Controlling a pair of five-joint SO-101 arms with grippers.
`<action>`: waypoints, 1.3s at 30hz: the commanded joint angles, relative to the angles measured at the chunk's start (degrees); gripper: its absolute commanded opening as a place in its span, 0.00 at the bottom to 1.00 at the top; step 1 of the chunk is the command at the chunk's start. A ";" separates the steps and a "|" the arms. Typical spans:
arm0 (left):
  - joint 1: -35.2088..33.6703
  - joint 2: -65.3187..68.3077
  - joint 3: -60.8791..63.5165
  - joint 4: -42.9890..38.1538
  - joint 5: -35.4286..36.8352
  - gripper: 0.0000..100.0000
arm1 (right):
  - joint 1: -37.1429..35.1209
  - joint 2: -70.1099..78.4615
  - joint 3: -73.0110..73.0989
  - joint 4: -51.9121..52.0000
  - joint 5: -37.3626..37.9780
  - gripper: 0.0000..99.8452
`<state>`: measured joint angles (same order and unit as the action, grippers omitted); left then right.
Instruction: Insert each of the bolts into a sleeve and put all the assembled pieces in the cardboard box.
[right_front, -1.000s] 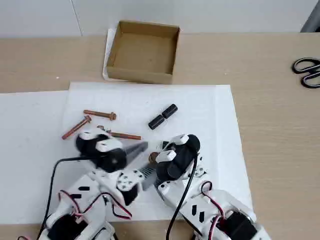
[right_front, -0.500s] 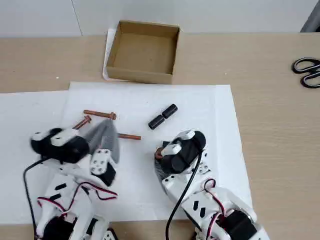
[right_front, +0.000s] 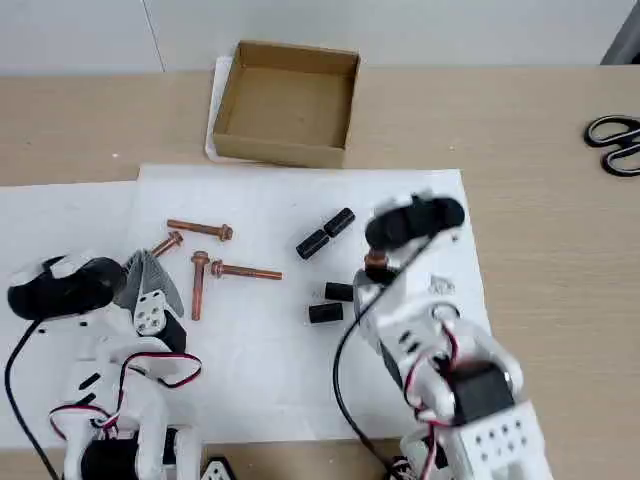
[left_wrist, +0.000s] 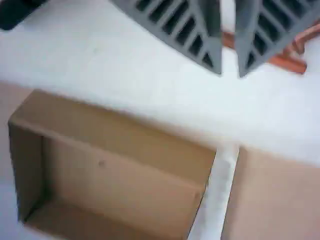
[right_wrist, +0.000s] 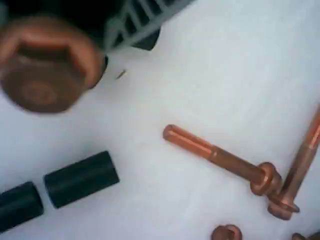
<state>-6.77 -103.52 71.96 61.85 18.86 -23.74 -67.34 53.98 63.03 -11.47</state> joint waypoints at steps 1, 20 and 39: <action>-1.14 -0.26 -0.22 3.34 -0.62 0.01 | 0.57 11.12 -10.11 -2.24 -0.79 0.00; -5.54 -0.26 -0.31 4.84 -4.84 0.01 | 2.51 68.26 -57.14 -20.53 -0.62 0.00; -5.54 -0.35 -0.66 8.18 -4.84 0.01 | 5.85 113.10 -115.87 -20.70 -0.53 0.00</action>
<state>-12.04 -103.52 71.96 70.02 14.20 -18.55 42.99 -51.96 44.31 -11.65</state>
